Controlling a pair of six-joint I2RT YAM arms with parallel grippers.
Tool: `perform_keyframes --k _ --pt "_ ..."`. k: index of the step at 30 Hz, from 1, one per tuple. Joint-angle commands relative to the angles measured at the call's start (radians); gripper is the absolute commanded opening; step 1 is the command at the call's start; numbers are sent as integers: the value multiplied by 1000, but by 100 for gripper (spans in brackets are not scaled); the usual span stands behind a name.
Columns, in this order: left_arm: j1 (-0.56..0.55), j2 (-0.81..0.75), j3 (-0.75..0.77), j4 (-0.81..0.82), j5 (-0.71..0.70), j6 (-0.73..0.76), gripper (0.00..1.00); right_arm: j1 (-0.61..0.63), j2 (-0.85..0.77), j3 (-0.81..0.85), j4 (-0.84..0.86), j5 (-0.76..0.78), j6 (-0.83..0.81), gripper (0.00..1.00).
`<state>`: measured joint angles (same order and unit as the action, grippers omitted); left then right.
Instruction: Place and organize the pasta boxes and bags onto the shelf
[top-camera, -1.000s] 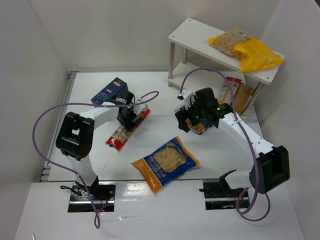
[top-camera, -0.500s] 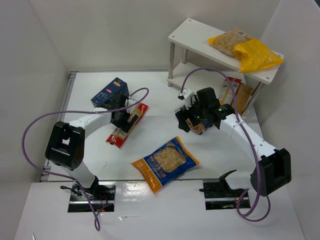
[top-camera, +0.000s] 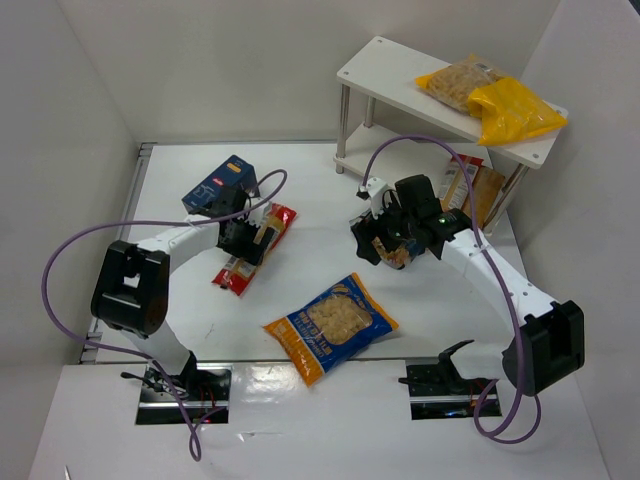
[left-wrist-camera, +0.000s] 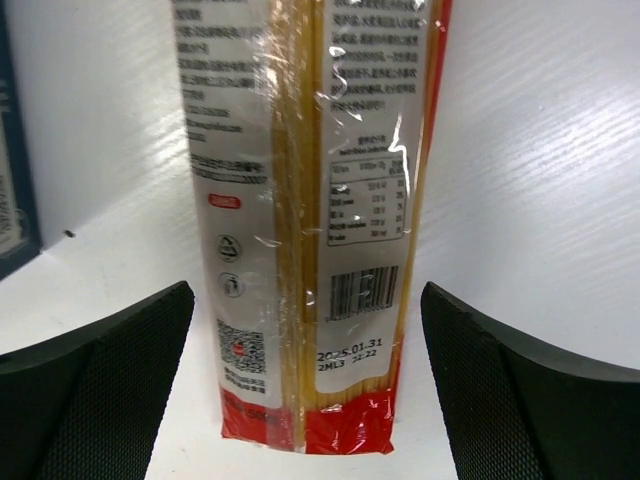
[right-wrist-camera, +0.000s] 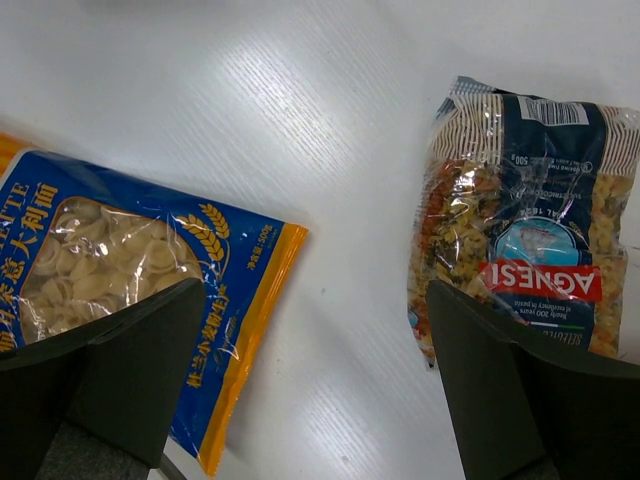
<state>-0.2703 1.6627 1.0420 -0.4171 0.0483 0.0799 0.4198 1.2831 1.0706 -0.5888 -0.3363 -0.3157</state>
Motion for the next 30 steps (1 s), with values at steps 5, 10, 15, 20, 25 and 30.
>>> perform_keyframes --k 5,10,15,20,25,30 --pt "6 20 -45 34 39 -15 100 -4 -31 -3 7 -21 -13 100" --pt "6 39 -56 66 13 -28 100 -4 -31 -3 7 -30 -13 100" --pt "6 39 -56 66 -21 -62 100 -4 -41 -3 7 -30 -13 100" --pt "6 39 -46 75 -39 -51 100 -4 -41 -3 7 -40 -13 100" --pt "-13 81 -28 75 -61 -25 51 -4 -41 -3 7 -40 -13 100" --pt "-14 68 -17 74 -62 -39 0 -4 -41 -3 7 -30 -13 100"
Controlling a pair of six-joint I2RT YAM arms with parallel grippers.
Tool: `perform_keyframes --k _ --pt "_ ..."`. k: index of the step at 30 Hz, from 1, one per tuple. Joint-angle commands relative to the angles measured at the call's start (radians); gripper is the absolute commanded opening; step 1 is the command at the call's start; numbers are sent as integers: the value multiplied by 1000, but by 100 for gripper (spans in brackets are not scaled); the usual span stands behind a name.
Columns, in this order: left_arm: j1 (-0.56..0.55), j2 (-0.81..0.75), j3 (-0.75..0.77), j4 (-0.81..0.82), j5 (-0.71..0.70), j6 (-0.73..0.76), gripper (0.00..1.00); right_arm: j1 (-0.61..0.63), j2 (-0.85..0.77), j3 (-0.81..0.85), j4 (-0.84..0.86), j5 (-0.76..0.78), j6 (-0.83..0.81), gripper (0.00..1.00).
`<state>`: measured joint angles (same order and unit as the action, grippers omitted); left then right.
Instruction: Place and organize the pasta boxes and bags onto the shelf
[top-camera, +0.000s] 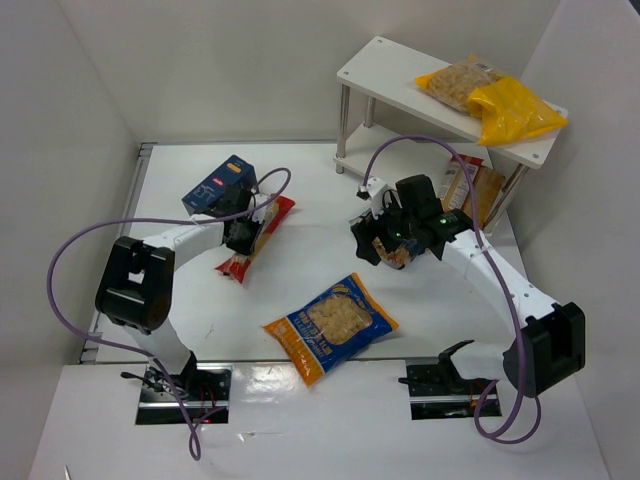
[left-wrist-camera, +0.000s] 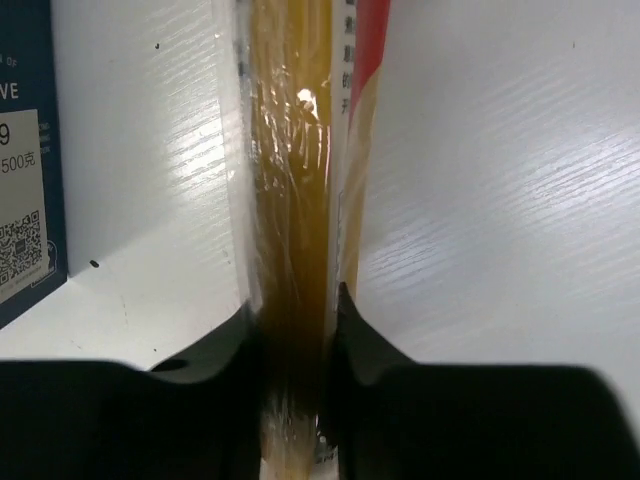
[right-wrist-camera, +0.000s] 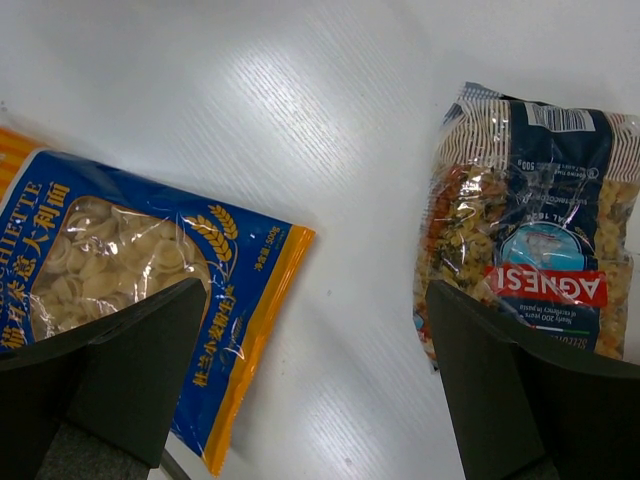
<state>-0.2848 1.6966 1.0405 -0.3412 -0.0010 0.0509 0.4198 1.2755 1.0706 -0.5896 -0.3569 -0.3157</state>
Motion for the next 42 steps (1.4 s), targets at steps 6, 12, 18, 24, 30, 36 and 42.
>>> perform_keyframes --k 6,12,18,24,30,36,42 --pt "1 -75 -16 -12 139 1 0 -4 -91 -12 8 45 -13 100" --pt "-19 -135 -4 -21 223 15 0 -58 -203 -12 8 75 -3 100" --pt "-83 -144 70 -32 245 26 0 -124 -327 -55 -3 113 -3 100" --pt "-132 -135 139 57 256 -34 0 -288 -420 -70 7 -5 6 100" --pt "-163 -126 168 175 269 -74 0 -432 -472 -61 -29 -98 6 100" --pt "-163 -117 213 225 279 -83 0 -574 -519 -61 -49 -178 6 100" --pt "-172 -132 233 257 308 -83 0 -657 -551 -92 -49 -200 6 100"
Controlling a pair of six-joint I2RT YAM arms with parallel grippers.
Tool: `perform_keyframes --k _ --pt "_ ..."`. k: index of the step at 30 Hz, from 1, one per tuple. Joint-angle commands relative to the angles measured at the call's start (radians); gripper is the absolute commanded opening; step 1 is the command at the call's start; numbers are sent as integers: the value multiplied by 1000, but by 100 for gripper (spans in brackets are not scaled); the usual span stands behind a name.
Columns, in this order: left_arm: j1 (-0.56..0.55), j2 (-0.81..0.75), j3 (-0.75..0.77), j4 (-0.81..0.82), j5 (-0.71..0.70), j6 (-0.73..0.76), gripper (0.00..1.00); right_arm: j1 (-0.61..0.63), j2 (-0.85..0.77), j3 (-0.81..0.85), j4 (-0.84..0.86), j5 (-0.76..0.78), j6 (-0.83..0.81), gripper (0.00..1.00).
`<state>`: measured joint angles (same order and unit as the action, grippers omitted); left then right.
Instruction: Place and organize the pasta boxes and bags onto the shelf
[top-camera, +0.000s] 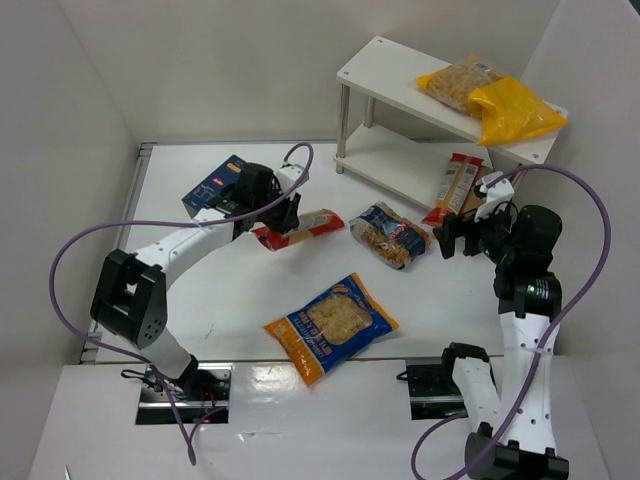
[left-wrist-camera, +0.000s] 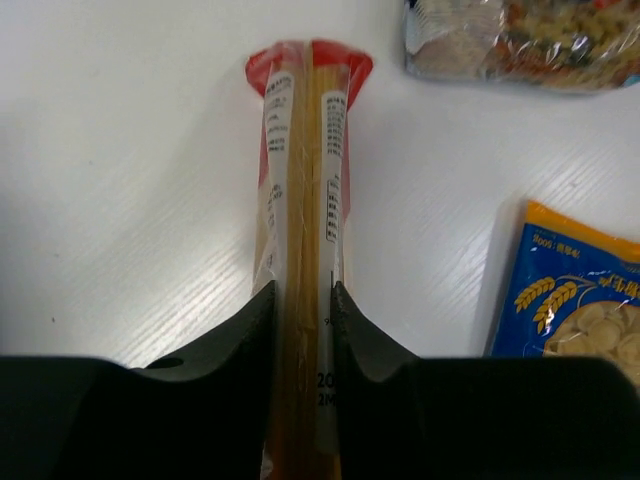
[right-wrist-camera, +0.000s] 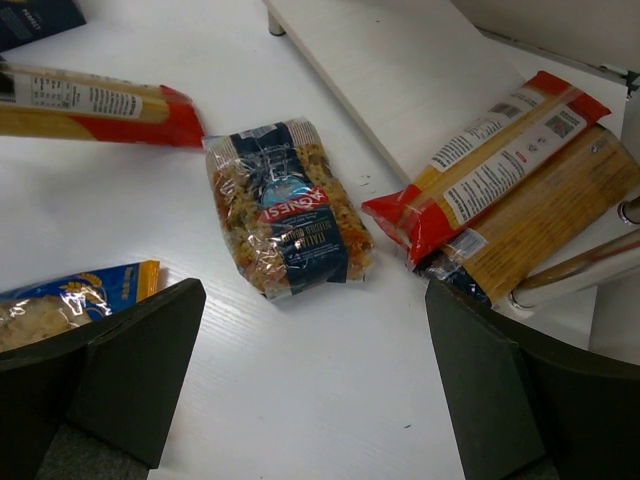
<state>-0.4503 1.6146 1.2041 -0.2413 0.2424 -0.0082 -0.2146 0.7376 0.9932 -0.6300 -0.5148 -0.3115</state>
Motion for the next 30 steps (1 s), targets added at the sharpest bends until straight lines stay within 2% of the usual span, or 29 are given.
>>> perform_keyframes --k 1,10,12,13,14,20,30 --pt "-7 -59 58 166 64 -24 0 -23 -14 -14 -8 -42 2 100" --pt "-7 -85 -49 146 5 43 0 -34 -1 -24 -8 -42 2 100" --pt "2 -75 -84 146 5 89 55 -34 -1 -24 -8 -42 2 100" --pt "2 -74 -104 146 5 100 79 -34 -1 -24 -8 -42 2 100" --pt "12 -74 -151 157 5 115 100 -34 -1 -24 -8 -42 2 100" --pt "12 5 -186 178 -24 117 100 -34 -1 -33 -8 -42 2 100" --pt "12 159 -84 145 -25 90 100 -34 8 -33 -8 -42 2 100"
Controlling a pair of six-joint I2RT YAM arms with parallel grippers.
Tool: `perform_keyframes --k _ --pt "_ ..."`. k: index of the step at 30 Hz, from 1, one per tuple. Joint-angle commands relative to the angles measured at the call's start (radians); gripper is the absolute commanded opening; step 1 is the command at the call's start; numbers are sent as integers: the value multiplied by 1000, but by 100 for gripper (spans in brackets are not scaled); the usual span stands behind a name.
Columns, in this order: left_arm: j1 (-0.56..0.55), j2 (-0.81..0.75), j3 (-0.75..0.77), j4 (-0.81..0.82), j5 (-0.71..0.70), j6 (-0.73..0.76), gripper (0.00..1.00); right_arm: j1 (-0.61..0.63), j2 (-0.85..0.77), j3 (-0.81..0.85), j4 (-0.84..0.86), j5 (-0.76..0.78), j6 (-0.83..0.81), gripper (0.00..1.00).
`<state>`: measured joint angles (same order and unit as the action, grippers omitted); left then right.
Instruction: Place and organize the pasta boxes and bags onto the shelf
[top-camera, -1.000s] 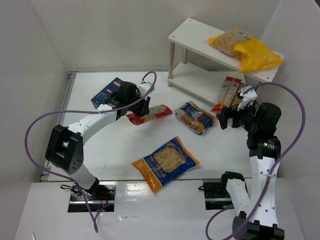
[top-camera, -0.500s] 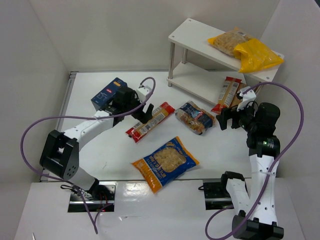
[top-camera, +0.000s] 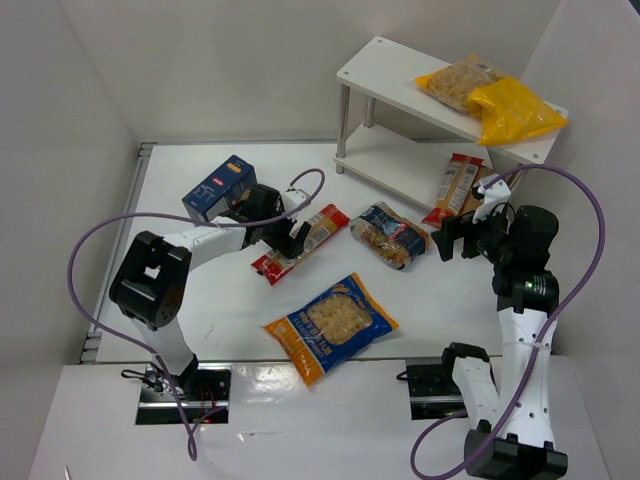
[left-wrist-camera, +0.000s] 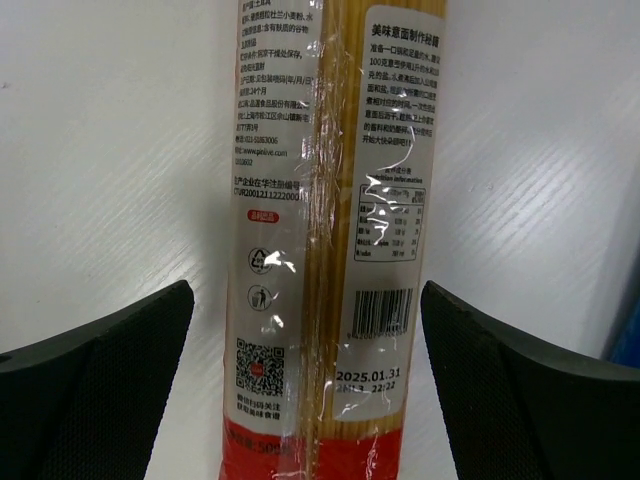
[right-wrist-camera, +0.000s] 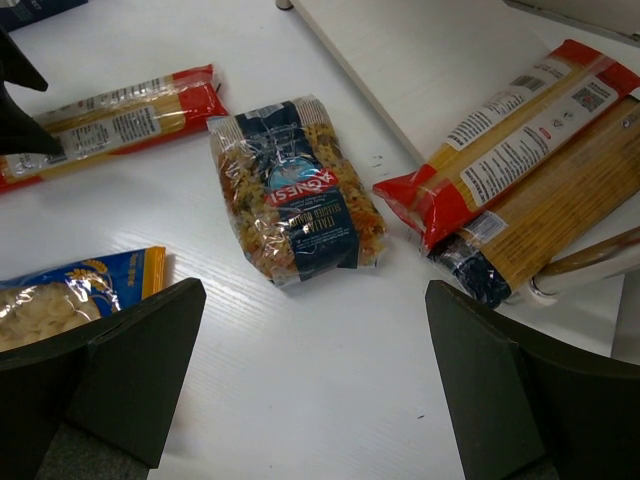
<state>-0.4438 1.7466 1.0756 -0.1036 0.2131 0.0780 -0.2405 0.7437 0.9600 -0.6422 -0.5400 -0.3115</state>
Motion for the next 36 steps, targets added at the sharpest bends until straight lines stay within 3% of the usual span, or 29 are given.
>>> perform_keyframes --k 1,14,33,34,35,36 --pt "5 37 44 7 5 3 100 -8 2 0 4 -17 2 100" --pt "-58 68 76 -62 -27 60 100 -8 11 0 4 -17 2 100" --pt "-58 182 155 -139 -96 78 100 -8 11 0 4 -26 -8 100" --pt "-58 192 165 -139 -96 78 98 -8 11 0 4 -26 -8 100" --pt "-58 192 175 -149 -96 78 76 -8 11 0 4 -26 -8 100" --pt "-58 205 175 -150 -96 78 46 -8 11 0 4 -26 -8 100"
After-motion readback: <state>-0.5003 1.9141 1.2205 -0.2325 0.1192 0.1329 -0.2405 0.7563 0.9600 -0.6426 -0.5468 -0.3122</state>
